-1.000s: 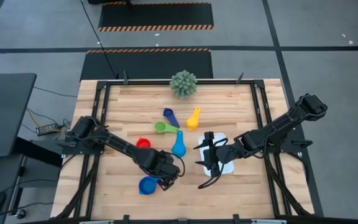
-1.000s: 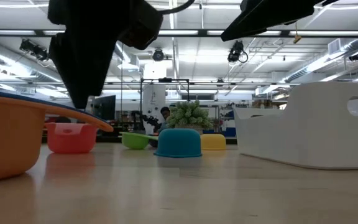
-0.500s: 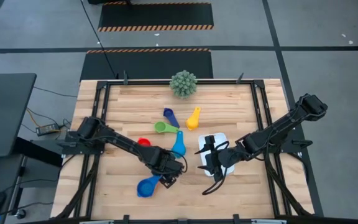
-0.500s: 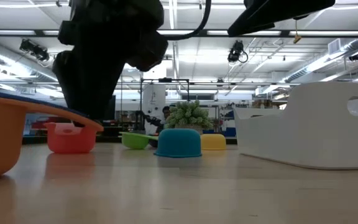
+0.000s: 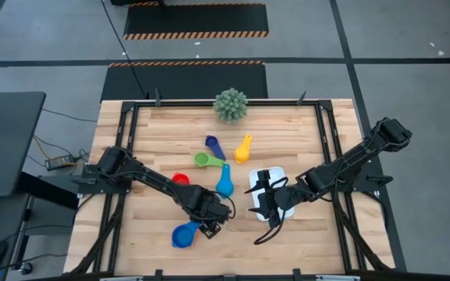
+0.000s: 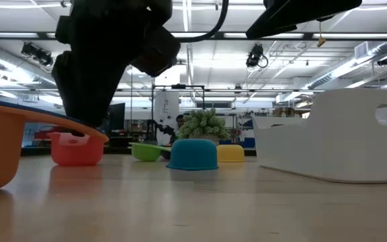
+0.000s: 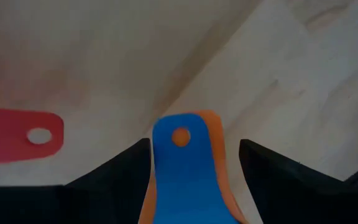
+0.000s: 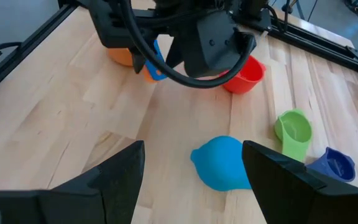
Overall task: Nest measuring cups in basket
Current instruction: Stack the blue measuring cup into the orange measuring cup, then stack the red measuring cup into the blue measuring cup
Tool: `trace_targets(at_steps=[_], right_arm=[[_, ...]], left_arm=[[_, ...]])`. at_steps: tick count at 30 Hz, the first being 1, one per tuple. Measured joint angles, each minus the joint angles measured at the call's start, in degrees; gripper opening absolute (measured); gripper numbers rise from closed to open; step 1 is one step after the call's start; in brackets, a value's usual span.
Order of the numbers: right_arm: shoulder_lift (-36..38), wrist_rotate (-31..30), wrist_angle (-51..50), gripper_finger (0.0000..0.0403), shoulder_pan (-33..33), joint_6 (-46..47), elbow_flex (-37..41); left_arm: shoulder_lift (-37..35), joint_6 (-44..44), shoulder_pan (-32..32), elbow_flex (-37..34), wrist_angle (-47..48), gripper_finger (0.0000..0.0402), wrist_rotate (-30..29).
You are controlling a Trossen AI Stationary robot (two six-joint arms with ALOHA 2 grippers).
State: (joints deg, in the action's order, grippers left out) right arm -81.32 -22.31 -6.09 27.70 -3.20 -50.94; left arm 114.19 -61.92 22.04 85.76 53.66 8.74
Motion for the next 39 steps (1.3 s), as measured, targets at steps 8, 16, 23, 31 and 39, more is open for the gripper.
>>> trace_targets(at_steps=[8, 16, 23, 31, 39], right_arm=[[0.0, 0.0, 0.1, 0.0277, 0.0, 0.0, 0.0], [0.0, 0.0, 1.1, 0.0277, 0.0, -0.3, 0.0], [0.0, 0.0, 1.4, 0.0277, 0.0, -0.3, 0.0], [0.0, -0.1, 2.1, 0.0277, -0.1, -0.3, 0.0], [0.0, -0.2, 3.6, 0.0277, -0.1, 1.0, 0.0]], left_arm=[[0.2, 0.4, 0.7, 0.0, -1.2, 0.0249, 1.9], [0.2, 2.5, 1.3, 0.0, -0.7, 0.0249, 1.2], [0.0, 6.1, 1.2, 0.0, 0.2, 0.0249, -2.4], [-0.2, 14.9, 2.8, 4.2, 1.0, 0.0249, -7.5], [-0.4, 34.7, 6.3, 6.8, 16.5, 0.0249, -17.7]])
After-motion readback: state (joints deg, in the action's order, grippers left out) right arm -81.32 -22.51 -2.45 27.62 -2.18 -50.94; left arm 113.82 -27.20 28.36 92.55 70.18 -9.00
